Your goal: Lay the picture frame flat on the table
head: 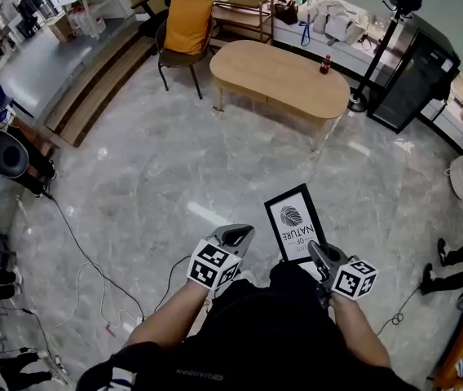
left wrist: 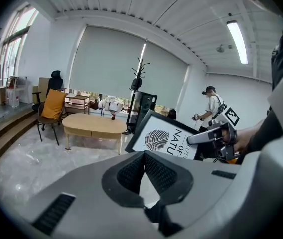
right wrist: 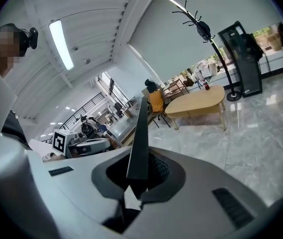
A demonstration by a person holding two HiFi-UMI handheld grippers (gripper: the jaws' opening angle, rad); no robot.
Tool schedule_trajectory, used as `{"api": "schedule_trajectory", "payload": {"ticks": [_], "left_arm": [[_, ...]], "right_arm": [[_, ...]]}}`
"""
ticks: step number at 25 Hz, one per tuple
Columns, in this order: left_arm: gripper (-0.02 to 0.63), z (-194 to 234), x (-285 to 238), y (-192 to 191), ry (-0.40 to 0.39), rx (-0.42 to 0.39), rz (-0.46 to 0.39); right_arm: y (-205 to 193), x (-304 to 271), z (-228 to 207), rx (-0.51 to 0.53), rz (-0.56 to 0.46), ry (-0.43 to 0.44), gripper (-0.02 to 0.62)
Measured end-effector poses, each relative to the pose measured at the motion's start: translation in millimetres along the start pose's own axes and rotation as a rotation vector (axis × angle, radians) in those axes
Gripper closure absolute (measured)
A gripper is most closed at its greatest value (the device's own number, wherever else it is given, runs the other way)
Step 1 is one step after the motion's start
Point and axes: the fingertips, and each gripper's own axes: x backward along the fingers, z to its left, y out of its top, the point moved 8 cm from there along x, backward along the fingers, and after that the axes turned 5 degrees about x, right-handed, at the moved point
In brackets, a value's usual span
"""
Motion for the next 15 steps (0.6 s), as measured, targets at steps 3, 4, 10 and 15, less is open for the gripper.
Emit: {"api": "schedule_trajectory", "payload": {"ticks": [3, 4, 10, 15], "left_arm": [[0.601, 20, -11, 9, 0.017, 0.024, -0.013], [0.601, 26, -16, 13, 0.022, 0.031, -0.014], [0.601, 58, -48, 50, 0.039, 0.033, 0.008], [0.601, 92, -89, 113, 0.067, 0.012, -0.003]], "right_arm": [[14, -23, -10, 0.005, 0.012, 0.005, 0.584], [21, -30, -14, 0.003, 0.013, 0.009, 0.583], [71, -84, -48, -0.005, 0.002, 0.043, 0.583], [139, -132, -81, 0.001, -0.038, 0.095, 0.583]]}}
